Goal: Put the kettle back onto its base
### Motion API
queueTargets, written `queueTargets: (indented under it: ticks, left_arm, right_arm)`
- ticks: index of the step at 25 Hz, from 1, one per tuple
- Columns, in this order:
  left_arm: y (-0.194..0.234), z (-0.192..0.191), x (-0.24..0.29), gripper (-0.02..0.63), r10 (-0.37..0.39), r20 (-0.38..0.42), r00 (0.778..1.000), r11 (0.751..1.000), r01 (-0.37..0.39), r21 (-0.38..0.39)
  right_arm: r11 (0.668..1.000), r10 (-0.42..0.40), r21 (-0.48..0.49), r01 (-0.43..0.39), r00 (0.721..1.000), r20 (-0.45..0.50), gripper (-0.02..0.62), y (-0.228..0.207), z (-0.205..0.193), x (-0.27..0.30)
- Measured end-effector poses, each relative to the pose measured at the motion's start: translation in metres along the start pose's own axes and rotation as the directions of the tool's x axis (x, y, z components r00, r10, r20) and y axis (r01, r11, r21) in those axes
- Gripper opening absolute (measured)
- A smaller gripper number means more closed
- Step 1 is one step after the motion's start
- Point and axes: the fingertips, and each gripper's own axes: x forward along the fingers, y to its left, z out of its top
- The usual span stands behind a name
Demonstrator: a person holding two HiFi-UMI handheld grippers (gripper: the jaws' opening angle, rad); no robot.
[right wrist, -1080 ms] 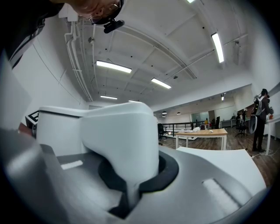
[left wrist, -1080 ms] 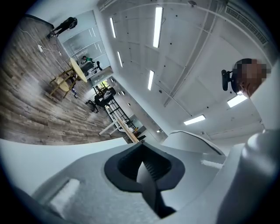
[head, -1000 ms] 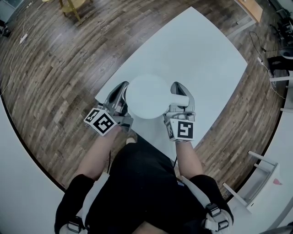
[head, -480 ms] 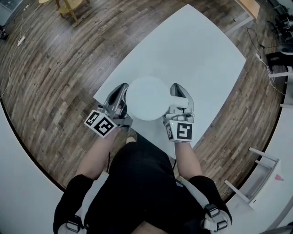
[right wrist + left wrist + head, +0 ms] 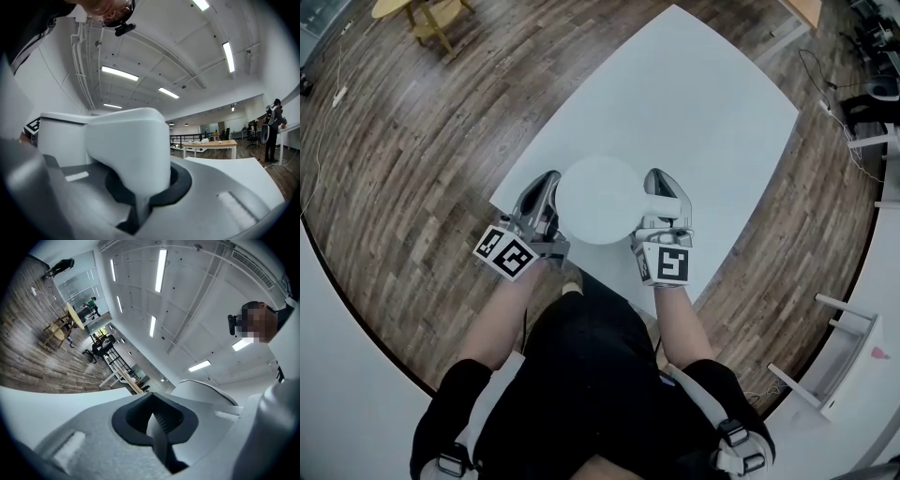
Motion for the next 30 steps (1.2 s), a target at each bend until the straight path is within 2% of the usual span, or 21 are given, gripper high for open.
queueTargets:
  ticks: [1, 3, 4, 9, 13, 16, 18, 21, 26, 30]
  left_arm:
    - [0.0, 0.001, -0.001, 0.0, 0.007, -0.003, 1.0, 1.0, -0.007, 0.022]
    - [0.006, 0.003, -0.006, 0.0, 0.043, -0.006, 0.999, 0.997, -0.042, 0.059]
    - [0.009, 0.005, -0.011, 0.0, 0.059, -0.003, 0.998, 0.996, -0.059, 0.062]
    - [0.012, 0.018, -0.039, 0.0, 0.1, 0.018, 0.995, 0.992, -0.101, 0.074]
    - [0.001, 0.029, -0.067, 0.0, 0.118, 0.038, 0.992, 0.985, -0.122, 0.118]
    - [-0.018, 0.03, -0.084, 0.0, 0.093, 0.026, 0.995, 0.973, -0.097, 0.209]
    - [-0.031, 0.029, -0.095, 0.0, 0.071, 0.008, 0.997, 0.959, -0.071, 0.276]
    - [-0.054, 0.026, -0.105, 0.0, 0.05, -0.022, 0.998, 0.929, -0.039, 0.369]
    - [-0.088, 0.023, -0.123, 0.0, 0.035, -0.03, 0.999, 0.912, -0.019, 0.409]
    - [-0.122, 0.023, -0.131, 0.0, -0.002, -0.028, 1.0, 0.887, 0.014, 0.462]
  right_arm:
    - [1.0, -0.012, 0.004, 0.012, 1.0, -0.009, 0.008, -0.003, -0.001, -0.001]
    - [0.999, -0.045, 0.011, 0.045, 0.998, -0.035, 0.098, -0.01, -0.006, -0.005]
    - [0.998, -0.057, 0.014, 0.058, 0.997, -0.049, 0.121, -0.013, -0.009, -0.008]
    - [0.999, -0.05, -0.008, 0.05, 0.994, -0.097, 0.173, -0.014, -0.015, -0.036]
    - [0.999, -0.05, -0.01, 0.049, 0.995, -0.087, 0.161, -0.015, -0.006, -0.063]
    - [0.998, -0.07, 0.0, 0.07, 0.995, -0.073, 0.148, -0.012, 0.003, -0.081]
    - [0.997, -0.07, 0.013, 0.071, 0.996, -0.054, 0.131, -0.004, 0.012, -0.093]
    - [0.999, -0.027, 0.024, 0.028, 0.999, -0.017, 0.102, 0.011, 0.029, -0.108]
    - [0.999, 0.026, 0.032, -0.025, 1.0, -0.013, 0.061, 0.028, 0.043, -0.135]
    - [0.996, 0.08, 0.047, -0.082, 0.996, 0.05, 0.03, 0.036, 0.065, -0.153]
